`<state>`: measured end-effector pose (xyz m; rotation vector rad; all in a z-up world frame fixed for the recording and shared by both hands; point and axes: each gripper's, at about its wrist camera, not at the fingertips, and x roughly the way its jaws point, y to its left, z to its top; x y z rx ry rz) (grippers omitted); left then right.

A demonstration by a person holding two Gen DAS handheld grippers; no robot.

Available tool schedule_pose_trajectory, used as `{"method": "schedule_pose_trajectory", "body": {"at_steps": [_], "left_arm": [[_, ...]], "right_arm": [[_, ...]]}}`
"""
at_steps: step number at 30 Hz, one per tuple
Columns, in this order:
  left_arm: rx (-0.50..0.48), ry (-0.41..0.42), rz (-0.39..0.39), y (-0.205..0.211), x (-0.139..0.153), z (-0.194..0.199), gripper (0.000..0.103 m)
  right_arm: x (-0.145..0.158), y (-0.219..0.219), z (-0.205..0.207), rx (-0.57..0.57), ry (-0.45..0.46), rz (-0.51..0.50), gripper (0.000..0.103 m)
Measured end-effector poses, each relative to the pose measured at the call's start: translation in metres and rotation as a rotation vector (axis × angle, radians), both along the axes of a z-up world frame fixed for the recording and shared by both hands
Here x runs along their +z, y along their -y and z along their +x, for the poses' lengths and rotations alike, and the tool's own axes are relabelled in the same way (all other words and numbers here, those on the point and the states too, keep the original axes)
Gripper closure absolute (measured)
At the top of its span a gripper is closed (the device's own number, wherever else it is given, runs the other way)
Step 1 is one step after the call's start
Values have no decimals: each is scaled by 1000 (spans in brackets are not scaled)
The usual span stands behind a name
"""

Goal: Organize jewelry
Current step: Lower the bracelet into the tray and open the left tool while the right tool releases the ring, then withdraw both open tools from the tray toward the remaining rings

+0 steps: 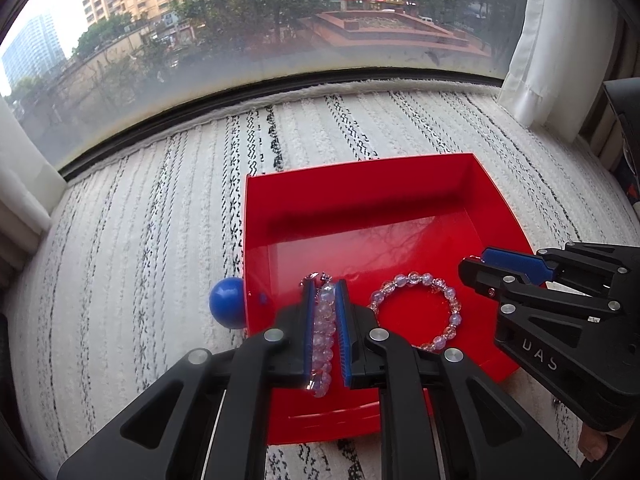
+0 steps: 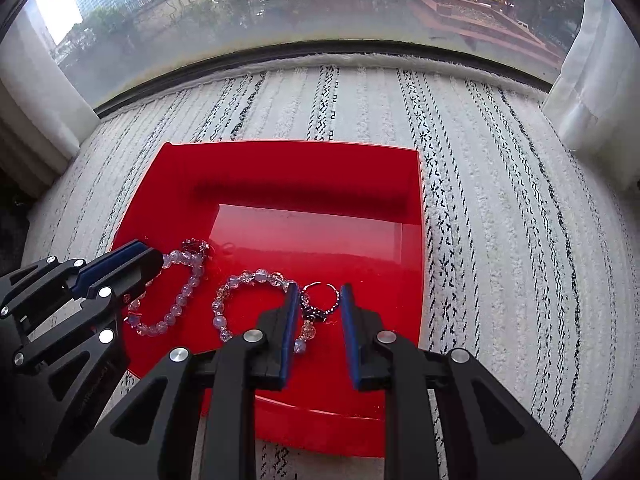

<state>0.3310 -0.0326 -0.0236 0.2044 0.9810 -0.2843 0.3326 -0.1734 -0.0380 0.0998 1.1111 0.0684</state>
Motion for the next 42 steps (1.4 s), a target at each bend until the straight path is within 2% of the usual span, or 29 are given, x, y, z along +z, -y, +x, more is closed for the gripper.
{"method": "schedule_pose_trajectory", "body": {"at_steps": [17,21,22,24,26,27,29,31,33,35,36,38,39,40,42], "left_arm": [[8,21,-18,-3,15,-6,92],[20,49,-45,-7,30,-18,92],[20,60,-57,-9,37,-23,91],[19,94,-83,-12,54,-40,81],[16,130,-99,-15,70,-61,65],[13,145,-102,-16,77,-73,63],[6,166,-113,-17,86,-97,58],[4,177,-132,-20,91,-122,54],[10,184,-152,-24,93,-146,48],[34,190,-171,-29,92,-168,37],[47,193,-181,-30,90,-180,34],[52,189,-205,-34,85,-201,21],[52,188,-211,-35,82,-211,18],[54,190,-212,-36,79,-220,17],[60,184,-199,-38,72,-237,17]], "right_arm": [[7,-1,-5,6,13,11,82],[20,-2,-12,10,34,20,82],[26,-2,-17,14,46,22,82],[40,-2,-31,23,80,28,82],[52,1,-49,21,113,35,81],[56,2,-58,21,124,36,81],[63,4,-80,17,146,45,64],[67,3,-105,27,175,33,57],[68,4,-130,26,195,22,57],[67,5,-154,29,204,28,53],[66,6,-167,26,211,27,49],[60,8,-193,15,235,23,33],[57,8,-205,19,250,33,29],[52,9,-218,26,257,42,23],[43,10,-239,22,256,51,21]]}}
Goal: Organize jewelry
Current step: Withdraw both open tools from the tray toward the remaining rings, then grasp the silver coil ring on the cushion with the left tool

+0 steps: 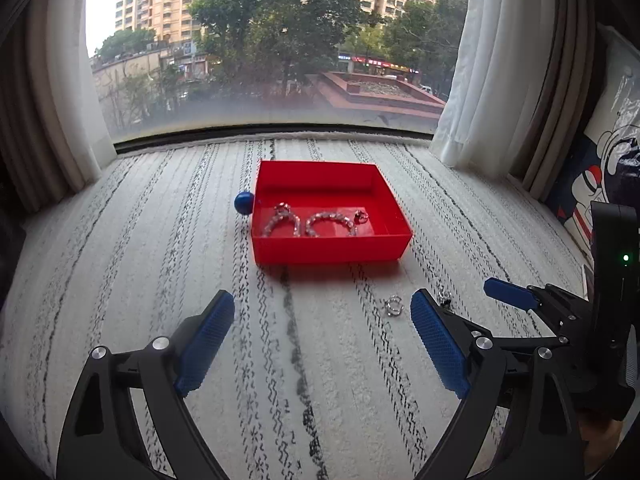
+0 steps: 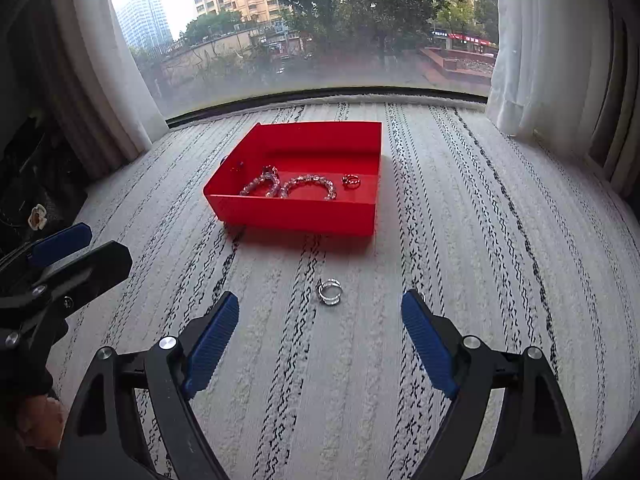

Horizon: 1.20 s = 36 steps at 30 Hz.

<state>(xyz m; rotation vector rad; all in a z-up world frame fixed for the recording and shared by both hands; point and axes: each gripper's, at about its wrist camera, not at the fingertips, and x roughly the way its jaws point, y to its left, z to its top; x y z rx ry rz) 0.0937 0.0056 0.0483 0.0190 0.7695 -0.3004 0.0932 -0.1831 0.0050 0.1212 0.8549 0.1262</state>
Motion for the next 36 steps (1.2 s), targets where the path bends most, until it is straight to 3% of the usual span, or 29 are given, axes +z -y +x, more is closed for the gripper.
{"method": "schedule_pose_trajectory", "body": {"at_steps": [6,14,21,28,36], "left_arm": [[51,-22,0,-13,-26,-35,15],[58,-69,-2,-13,-52,-43,15],[15,-93,-54,14,-62,-17,15],[6,-66,37,67,-78,29,15],[-35,-103,80,104,-107,58,17]], "right_arm": [[-25,11,-48,-41,0,58,19],[-48,27,-72,-106,1,22,19],[-52,40,-75,-138,9,21,19],[-53,44,-75,-144,19,3,19],[-52,47,-76,-138,24,25,19]]}}
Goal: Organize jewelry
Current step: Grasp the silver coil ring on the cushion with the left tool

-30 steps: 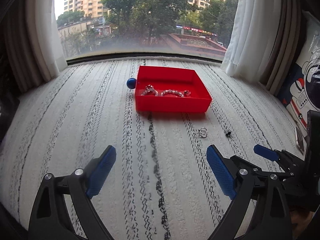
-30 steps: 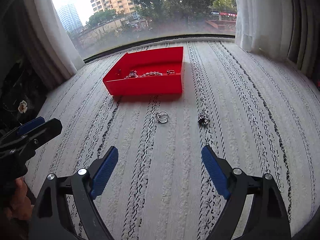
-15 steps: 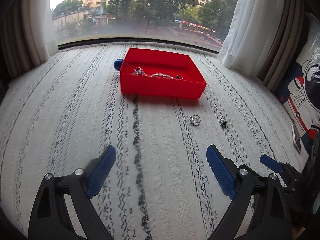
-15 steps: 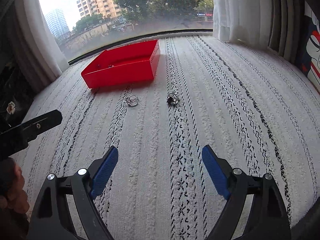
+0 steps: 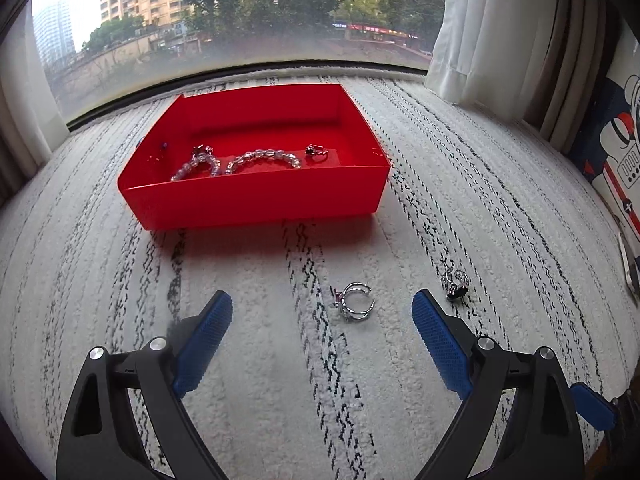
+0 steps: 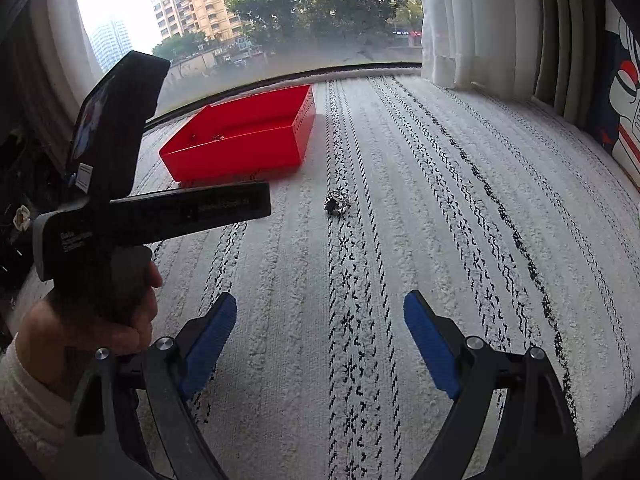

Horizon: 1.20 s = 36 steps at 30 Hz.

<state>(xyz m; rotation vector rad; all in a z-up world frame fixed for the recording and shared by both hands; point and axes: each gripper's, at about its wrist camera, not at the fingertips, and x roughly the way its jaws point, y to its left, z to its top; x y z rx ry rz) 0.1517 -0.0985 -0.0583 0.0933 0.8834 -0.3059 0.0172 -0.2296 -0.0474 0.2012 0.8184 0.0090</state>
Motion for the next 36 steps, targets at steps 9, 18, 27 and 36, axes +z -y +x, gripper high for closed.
{"method": "schedule_pose_trajectory", "body": {"at_steps": [9,18,27,36], "left_arm": [[41,-24,3,9,-18,15,27],[62,-9,29,8,-22,18,42],[81,0,42,5,-20,17,63],[69,-6,46,3,-19,17,80]], "right_arm": [[1,3,-1,-1,5,16,19],[1,0,-2,7,1,13,19],[0,0,-1,6,-4,9,19],[-3,-1,0,8,-10,6,19]]}}
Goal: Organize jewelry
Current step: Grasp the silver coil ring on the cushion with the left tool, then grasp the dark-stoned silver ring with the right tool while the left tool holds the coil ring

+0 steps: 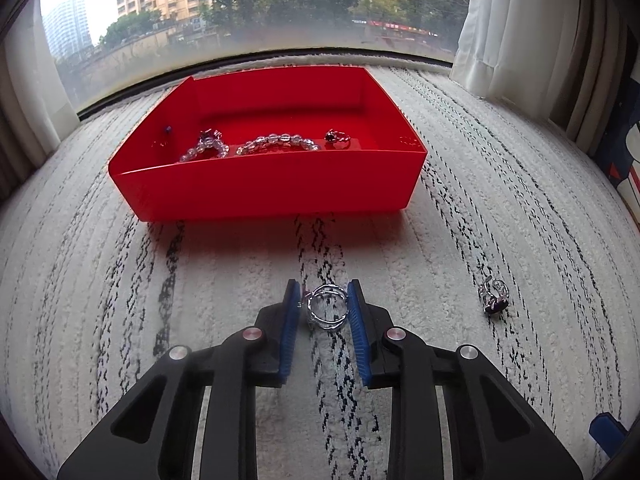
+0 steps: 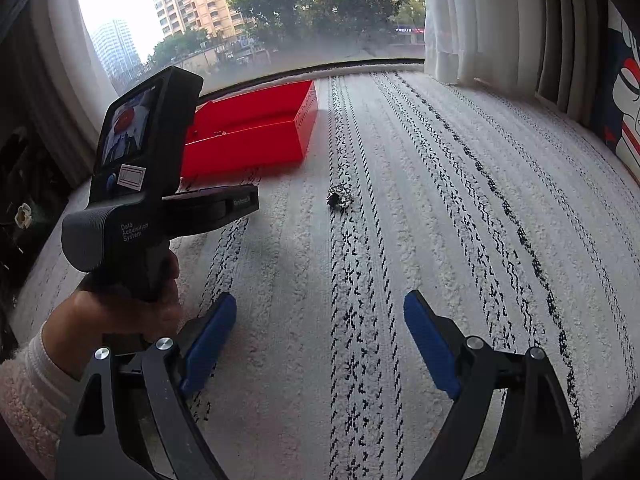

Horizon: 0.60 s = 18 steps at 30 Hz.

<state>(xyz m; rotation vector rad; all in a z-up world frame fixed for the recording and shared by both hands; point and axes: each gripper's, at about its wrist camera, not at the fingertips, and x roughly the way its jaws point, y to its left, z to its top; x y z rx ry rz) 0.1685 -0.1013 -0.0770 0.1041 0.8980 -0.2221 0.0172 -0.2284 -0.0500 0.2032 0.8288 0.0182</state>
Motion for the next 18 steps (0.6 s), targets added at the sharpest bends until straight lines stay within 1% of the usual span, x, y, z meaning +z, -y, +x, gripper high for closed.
{"method": "schedule_pose_trajectory", "body": {"at_steps": [4,9,14,18], "left_arm": [[-8,11,23,4,0,-3,80],[-7,7,19,2,4,-4,80],[-22,28,-11,-13,28,-18,80],[-13,30,-43,-38,47,-36,80]], "right_arm": [[0,0,0,1,0,0,19],[1,1,1,-3,0,0,19],[1,1,2,-7,-2,-3,19],[1,0,3,-10,1,-2,19]]}}
